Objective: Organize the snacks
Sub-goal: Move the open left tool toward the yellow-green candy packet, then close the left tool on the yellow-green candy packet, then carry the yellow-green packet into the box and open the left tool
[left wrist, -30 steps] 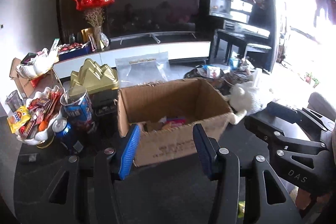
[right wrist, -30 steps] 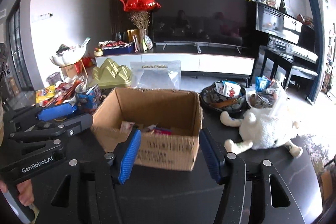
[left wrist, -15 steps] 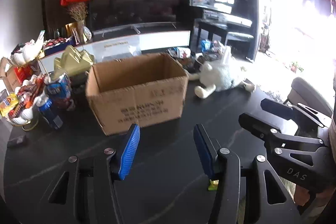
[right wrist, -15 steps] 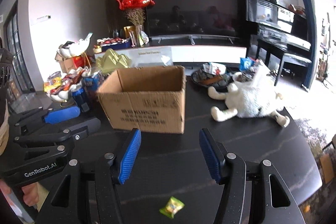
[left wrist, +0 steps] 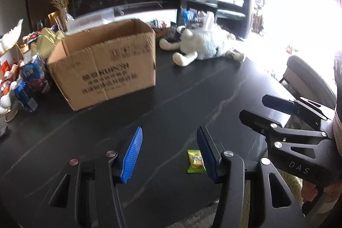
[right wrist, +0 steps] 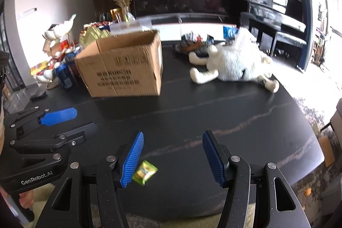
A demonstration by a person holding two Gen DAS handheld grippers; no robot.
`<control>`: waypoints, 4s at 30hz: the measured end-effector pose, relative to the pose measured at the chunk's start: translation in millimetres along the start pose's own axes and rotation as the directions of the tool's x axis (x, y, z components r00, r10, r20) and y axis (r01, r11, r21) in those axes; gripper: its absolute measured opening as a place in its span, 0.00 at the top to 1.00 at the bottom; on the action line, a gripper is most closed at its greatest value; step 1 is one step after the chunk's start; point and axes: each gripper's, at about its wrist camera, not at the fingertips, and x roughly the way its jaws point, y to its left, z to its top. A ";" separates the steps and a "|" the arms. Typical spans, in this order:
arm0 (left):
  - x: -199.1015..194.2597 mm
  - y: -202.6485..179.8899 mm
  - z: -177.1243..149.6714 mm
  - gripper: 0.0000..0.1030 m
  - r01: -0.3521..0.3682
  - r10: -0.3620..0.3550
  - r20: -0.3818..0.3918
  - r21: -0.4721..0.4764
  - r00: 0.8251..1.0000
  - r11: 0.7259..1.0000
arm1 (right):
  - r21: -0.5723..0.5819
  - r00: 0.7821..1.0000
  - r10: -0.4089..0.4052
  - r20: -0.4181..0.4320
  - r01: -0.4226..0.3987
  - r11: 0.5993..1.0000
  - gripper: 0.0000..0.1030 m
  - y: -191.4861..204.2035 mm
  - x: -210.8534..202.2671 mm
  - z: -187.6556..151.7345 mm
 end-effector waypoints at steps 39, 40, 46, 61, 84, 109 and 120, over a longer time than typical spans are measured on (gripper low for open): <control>97.8 -40.5 -48.0 0.74 0.084 -0.077 -0.239 0.019 0.968 0.996 | 0.146 0.980 0.030 -0.195 -0.001 0.989 0.43 -32.3 60.6 -63.1; 97.2 -38.8 -48.1 0.75 0.082 -0.077 -0.238 0.013 0.968 0.997 | 0.146 0.980 0.028 -0.195 0.001 0.989 0.43 -32.5 60.7 -62.9; 85.2 -28.2 -47.0 0.75 0.074 -0.077 -0.211 -0.018 0.974 0.997 | 0.133 0.979 0.014 -0.203 0.013 0.991 0.43 -28.2 61.3 -60.9; 30.0 13.2 -25.1 0.75 0.052 -0.057 -0.069 -0.083 0.996 0.995 | 0.064 0.989 0.030 -0.142 -0.021 0.998 0.43 7.9 43.3 -19.8; -22.7 85.0 50.2 0.75 -0.075 0.088 0.089 -0.135 0.992 0.988 | -0.013 0.996 0.087 -0.022 -0.088 0.996 0.43 63.8 38.1 80.3; 7.9 150.2 144.4 0.75 -0.146 0.160 0.069 -0.167 0.985 0.975 | -0.051 0.996 0.081 -0.033 -0.082 0.995 0.43 88.0 85.1 178.9; 44.6 178.1 161.7 0.71 -0.184 0.191 0.018 -0.195 0.981 0.963 | -0.062 0.995 0.075 -0.065 -0.079 0.995 0.43 96.0 120.0 197.5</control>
